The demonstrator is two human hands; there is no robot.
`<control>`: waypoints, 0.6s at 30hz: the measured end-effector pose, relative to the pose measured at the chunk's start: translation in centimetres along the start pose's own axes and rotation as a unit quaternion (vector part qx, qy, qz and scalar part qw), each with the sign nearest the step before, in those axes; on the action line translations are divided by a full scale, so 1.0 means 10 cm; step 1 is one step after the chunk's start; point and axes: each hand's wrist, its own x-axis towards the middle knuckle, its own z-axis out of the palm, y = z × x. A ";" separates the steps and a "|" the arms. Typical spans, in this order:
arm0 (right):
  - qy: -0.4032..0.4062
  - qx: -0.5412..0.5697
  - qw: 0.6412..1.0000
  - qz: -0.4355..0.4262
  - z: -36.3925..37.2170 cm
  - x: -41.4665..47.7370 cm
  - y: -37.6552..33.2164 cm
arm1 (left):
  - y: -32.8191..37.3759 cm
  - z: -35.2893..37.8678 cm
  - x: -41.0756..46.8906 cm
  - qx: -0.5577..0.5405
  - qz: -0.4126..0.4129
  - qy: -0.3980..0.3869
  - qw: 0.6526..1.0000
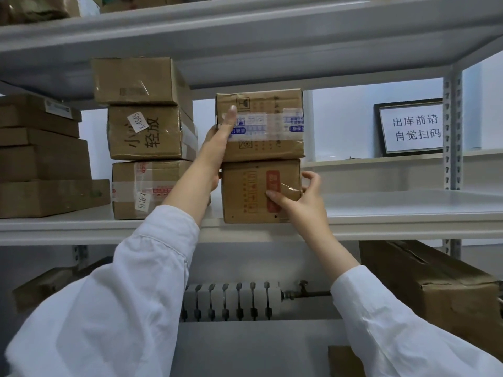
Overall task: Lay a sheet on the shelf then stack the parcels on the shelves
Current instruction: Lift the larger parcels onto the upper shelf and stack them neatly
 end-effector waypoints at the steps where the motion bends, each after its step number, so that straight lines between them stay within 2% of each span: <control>1: -0.008 -0.006 1.000 -0.001 0.01 0.01 -0.02 | -0.04 -0.01 -0.01 -0.014 0.009 0.002 1.000; 4: -0.026 -0.001 1.000 -0.005 0.08 0.04 -0.02 | -0.21 -0.08 -0.03 -0.068 0.006 0.059 0.996; 7: -0.029 -0.020 0.999 -0.011 0.20 0.02 -0.05 | -0.36 -0.19 -0.05 -0.045 0.010 0.160 0.986; 13: -0.033 -0.029 0.999 -0.015 0.59 0.06 -0.06 | -0.62 -0.40 -0.19 0.051 0.062 0.207 0.975; 18: -0.034 -0.013 0.999 -0.007 0.88 0.11 -0.06 | -0.68 -0.65 -0.07 0.059 0.033 0.235 0.970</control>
